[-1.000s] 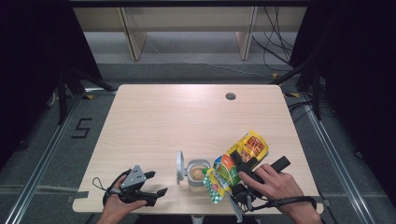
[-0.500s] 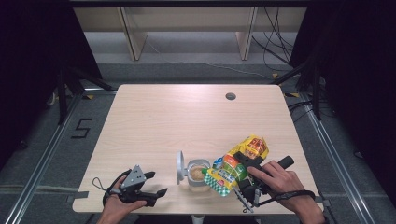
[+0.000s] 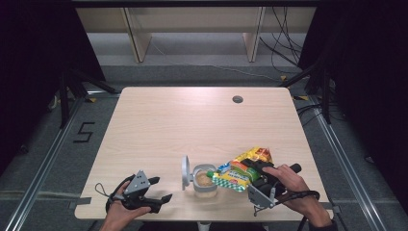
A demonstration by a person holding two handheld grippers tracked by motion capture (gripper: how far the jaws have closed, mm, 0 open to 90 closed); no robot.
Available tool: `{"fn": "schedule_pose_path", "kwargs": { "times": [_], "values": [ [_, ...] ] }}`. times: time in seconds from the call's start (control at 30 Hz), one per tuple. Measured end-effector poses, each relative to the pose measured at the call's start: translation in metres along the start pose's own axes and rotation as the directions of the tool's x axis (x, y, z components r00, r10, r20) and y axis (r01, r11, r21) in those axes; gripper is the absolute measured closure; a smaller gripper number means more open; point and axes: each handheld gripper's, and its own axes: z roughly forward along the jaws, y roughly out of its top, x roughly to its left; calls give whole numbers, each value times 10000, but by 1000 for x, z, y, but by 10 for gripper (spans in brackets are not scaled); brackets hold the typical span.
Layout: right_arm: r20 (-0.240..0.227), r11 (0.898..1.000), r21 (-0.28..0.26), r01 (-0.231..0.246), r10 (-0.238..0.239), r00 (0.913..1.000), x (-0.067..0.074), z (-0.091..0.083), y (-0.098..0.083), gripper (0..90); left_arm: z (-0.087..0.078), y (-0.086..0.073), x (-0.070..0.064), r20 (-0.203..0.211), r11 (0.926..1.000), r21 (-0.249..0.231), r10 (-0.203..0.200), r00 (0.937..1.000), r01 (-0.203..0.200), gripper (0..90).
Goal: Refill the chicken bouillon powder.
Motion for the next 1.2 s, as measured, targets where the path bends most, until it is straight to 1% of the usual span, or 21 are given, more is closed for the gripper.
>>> {"fn": "schedule_pose_path", "kwargs": {
  "times": [0.03,0.07,0.1,0.13,0.17,0.2,0.23,0.27,0.33,0.4,0.43,0.47,0.57,0.6,0.77,0.83,0.87,1.0,1.03,1.17,1.2],
  "values": [
    [33,9978,-244,618,-617,9981,-6,0,-1,659,0,0,-1,5,10000,-33,-34,10000,34,222],
    [-40,9993,-290,-229,228,9997,-1,1,-3,662,0,0,-1,8,10000,10,-28,10000,28,221],
    [5,9985,-310,-460,461,9989,0,1,-4,664,0,0,-1,7,10000,11,-51,10000,51,222],
    [-9,9966,-779,257,-259,9997,-6,4,-5,665,0,0,-1,3,10000,-7,-9,10000,9,222],
    [-18,9957,-522,-763,763,9971,-1,1,-7,667,0,0,-1,3,10000,-7,-9,10000,9,222],
    [-39,9926,-664,-1014,1014,9948,0,2,-9,669,0,0,1,-22,9999,12,157,9999,-157,222],
    [30,9935,-940,-644,649,9979,-4,3,-10,670,0,0,0,19,9998,0,175,9998,-175,222],
    [-106,9877,-975,-1219,1215,9925,0,4,-12,671,0,0,1,23,9998,10,205,9998,-205,222],
    [-138,9870,-1178,-1094,1085,9940,-2,6,-14,675,0,0,0,60,9999,-92,84,9999,-83,221],
    [-365,9790,-1371,-1508,1471,9884,0,10,-17,682,0,0,0,21,9998,-9,181,9998,-181,222],
    [-603,9606,-1277,-2468,2408,9687,6,10,-20,690,0,0,0,79,9999,-128,51,10000,-50,221],
    [-687,9597,-1430,-2420,2343,9697,5,11,-22,693,-1,0,1,-3,9997,40,258,9997,-258,221],
    [-801,9316,-1781,-3168,3071,9483,6,10,-28,702,0,-1,-1,13,10000,-11,-78,10000,78,222],
    [-784,9295,-1996,-3102,3004,9506,4,11,-30,704,1,-1,-2,35,9999,-74,-139,9999,139,222],
    [-1140,8786,-2295,-4187,4030,9081,9,13,-36,711,1,-1,-1,0,10000,-27,-77,10000,77,222],
    [-1116,8435,-2481,-4764,4636,8790,11,16,-39,714,0,0,-1,40,10000,-26,-66,10000,66,222],
    [-1145,8337,-2639,-4851,4723,8740,11,18,-41,715,1,0,-1,49,10000,-86,-50,10000,50,222],
    [-1266,7727,-2808,-5693,5582,8200,13,27,-48,726,1,0,0,60,9998,-20,186,9998,-186,222],
    [-1284,7694,-2770,-5755,5639,8158,12,28,-49,728,1,0,-1,6,10000,-25,-88,10000,88,222],
    [-949,7034,-2836,-6518,6558,7490,13,36,-52,736,2,-1,-1,36,10000,42,24,10000,-24,222],
    [-995,6970,-2872,-6570,6605,7442,12,37,-53,738,1,0,-1,7,10000,0,11,10000,-11,222]
  ]
}}
